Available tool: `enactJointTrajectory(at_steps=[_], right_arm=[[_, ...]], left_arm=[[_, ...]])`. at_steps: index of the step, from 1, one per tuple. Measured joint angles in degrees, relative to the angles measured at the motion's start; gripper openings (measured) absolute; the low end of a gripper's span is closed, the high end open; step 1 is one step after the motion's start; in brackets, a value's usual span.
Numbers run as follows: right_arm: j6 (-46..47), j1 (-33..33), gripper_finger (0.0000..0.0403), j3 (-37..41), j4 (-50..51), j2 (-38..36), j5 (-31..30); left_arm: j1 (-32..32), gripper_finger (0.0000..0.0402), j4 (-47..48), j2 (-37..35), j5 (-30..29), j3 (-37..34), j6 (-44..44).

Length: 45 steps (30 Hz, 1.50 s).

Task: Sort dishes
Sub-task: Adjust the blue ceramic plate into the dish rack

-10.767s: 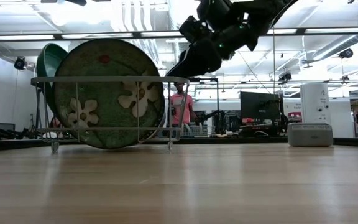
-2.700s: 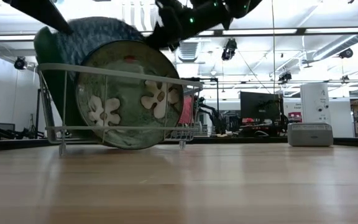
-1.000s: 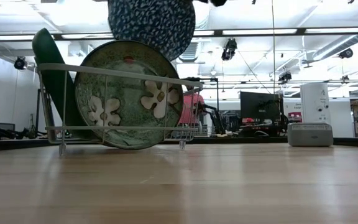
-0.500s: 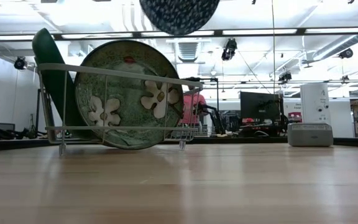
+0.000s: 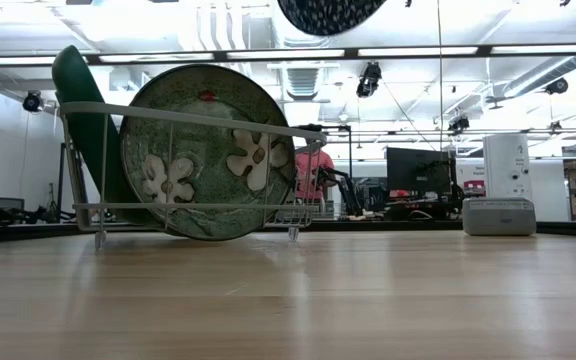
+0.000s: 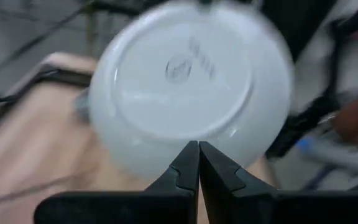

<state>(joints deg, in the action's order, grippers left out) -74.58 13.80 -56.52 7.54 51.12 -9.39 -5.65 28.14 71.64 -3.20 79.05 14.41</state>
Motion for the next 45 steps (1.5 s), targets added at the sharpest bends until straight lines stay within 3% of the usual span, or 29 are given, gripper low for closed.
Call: enactJointTrajectory(at_steps=[4,6,13,17,22,32,39,45], right_arm=[[-3.0,5.6,0.0000,2.9,-1.7,-0.5,-8.9],[-5.1,8.0,0.0000,3.8,-1.6,-0.1,-12.5],[-23.3,15.0,0.0000,8.4,-2.2,0.6,-17.1],[-30.1,18.1,0.0000,9.7,-2.9,0.6,-18.2],[-39.7,22.6,0.0000,10.5,-3.2,0.5,-22.7],[-49.2,28.7,0.0000,10.6,-7.8,0.9,-26.7],[-52.3,29.2,0.0000,10.6,-9.9,1.6,-26.8],[-51.9,29.2,0.0000,10.6,-10.0,1.9,-26.2]], left_arm=[[5.1,0.0000,-14.8,0.1,13.1,-5.5,5.4],[6.8,0.0000,-16.6,0.2,16.6,-7.1,7.5],[8.9,0.0000,-20.9,-0.2,17.6,-11.8,9.6],[8.9,0.0000,-26.2,0.1,21.5,-15.1,11.9],[8.1,0.0008,-42.1,0.1,26.4,-21.3,16.8],[7.5,0.0107,-58.6,2.9,24.8,-28.7,19.3],[7.6,0.0188,-58.6,4.9,24.8,-28.0,19.1],[8.1,0.0229,-56.1,5.0,23.6,-28.0,18.2]])
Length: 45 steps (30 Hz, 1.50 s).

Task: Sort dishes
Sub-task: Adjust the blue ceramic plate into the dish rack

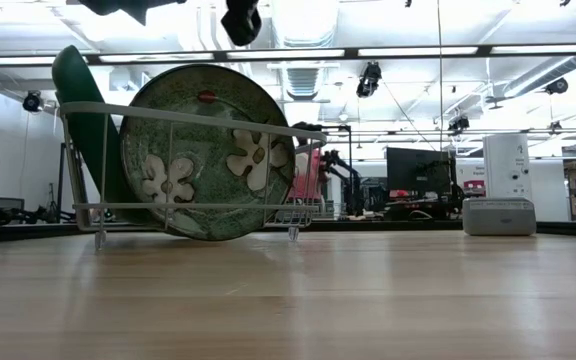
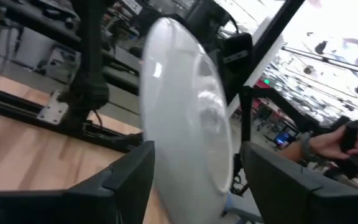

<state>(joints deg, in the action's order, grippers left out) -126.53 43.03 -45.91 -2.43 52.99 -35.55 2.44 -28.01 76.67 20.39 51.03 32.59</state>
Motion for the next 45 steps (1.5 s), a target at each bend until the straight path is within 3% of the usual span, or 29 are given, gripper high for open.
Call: enactJointTrajectory(at_steps=[4,12,18,26,31,38,45], right_arm=[[0.1,0.0,0.0000,0.0,0.0,0.0,0.9],[0.4,0.0,0.0000,0.0,0.0,0.0,1.1],[0.5,0.0,0.0000,0.0,-0.3,0.0,3.4],[-0.6,0.0,0.0000,0.0,-0.9,0.7,4.1],[-1.7,-0.4,0.0000,0.0,-1.0,2.0,4.1],[-3.0,-1.2,0.0000,0.0,-1.7,2.9,0.8],[-0.6,-1.2,0.0000,0.0,-1.6,2.9,0.6]], left_arm=[[0.0,0.0233,0.2,0.9,-3.1,0.0,-0.9],[0.3,0.0233,-1.0,3.3,-3.1,0.0,-1.7],[0.2,0.0233,-7.0,6.7,-2.7,0.0,0.6],[0.2,0.0233,-21.0,11.5,8.1,0.0,3.3],[-0.1,0.0233,-22.1,13.9,12.3,2.1,2.6],[-0.4,0.0229,-21.6,18.6,12.4,7.3,1.7],[-0.4,0.0183,-20.7,19.3,10.6,8.2,0.7]])
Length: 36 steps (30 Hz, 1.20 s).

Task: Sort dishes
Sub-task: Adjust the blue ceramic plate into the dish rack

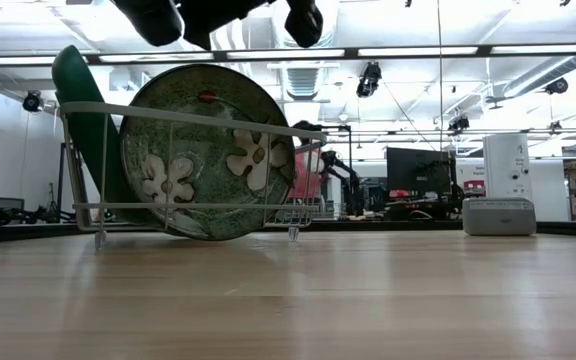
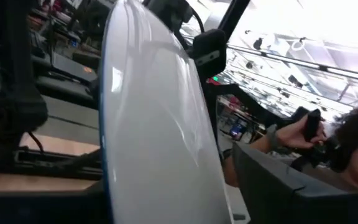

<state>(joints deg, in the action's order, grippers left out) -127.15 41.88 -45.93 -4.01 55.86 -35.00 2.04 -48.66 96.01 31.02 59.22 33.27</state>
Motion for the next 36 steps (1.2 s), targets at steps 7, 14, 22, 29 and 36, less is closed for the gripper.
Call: enactJointTrajectory(at_steps=[7,14,22,29,36], right_arm=[[-2.4,-0.1,0.0000,0.0,-1.1,0.1,0.2],[-2.3,-0.3,0.0000,0.0,-1.0,0.1,0.4],[-1.5,-0.3,0.0000,0.0,-1.1,0.1,0.8],[-2.4,-0.2,0.0001,0.1,-0.6,0.1,0.8],[1.1,-0.2,0.0013,0.1,-1.2,0.0,0.1]], left_arm=[[0.0,0.0160,0.0,0.0,3.0,0.0,2.4],[0.1,0.0159,0.1,0.0,3.1,0.0,3.0],[0.1,0.0114,0.2,0.0,4.8,0.1,0.7],[0.0,0.0025,1.1,0.1,8.5,1.1,1.2],[0.0,0.0034,0.8,0.1,8.4,1.7,1.0]])
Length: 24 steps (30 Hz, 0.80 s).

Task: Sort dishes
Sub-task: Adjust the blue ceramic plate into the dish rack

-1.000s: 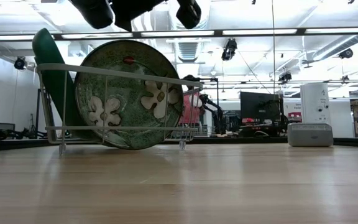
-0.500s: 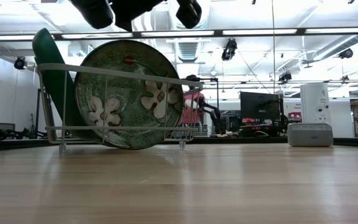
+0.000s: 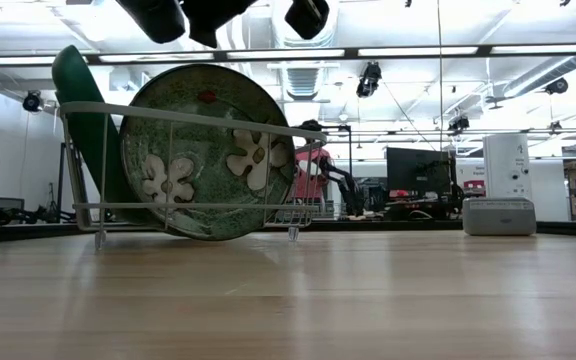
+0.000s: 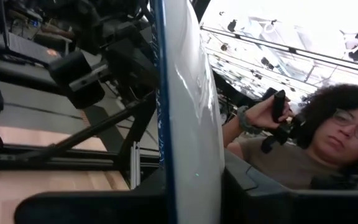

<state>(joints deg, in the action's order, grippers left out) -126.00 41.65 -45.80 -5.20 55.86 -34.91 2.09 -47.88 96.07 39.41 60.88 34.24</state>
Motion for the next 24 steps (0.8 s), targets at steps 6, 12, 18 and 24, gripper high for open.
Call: enactJointTrajectory(at_steps=[6,12,18,24], right_arm=[[4.2,-0.2,0.0071,-0.4,-0.9,-1.1,-3.0],[8.0,-0.7,0.0115,-0.9,-0.6,-1.9,-3.2],[8.1,-0.8,0.0139,-1.0,-0.4,-3.3,-9.9],[12.3,-0.8,0.0146,-1.0,0.1,-7.2,-12.0]], left_arm=[[0.3,0.0028,-2.4,0.0,-1.5,0.1,-1.5],[0.8,0.0028,-3.0,0.0,-1.5,1.1,-0.1],[1.7,0.0028,-2.8,-0.1,-2.4,2.1,0.6],[3.8,0.0029,-2.9,-0.3,-0.8,2.3,0.7]])
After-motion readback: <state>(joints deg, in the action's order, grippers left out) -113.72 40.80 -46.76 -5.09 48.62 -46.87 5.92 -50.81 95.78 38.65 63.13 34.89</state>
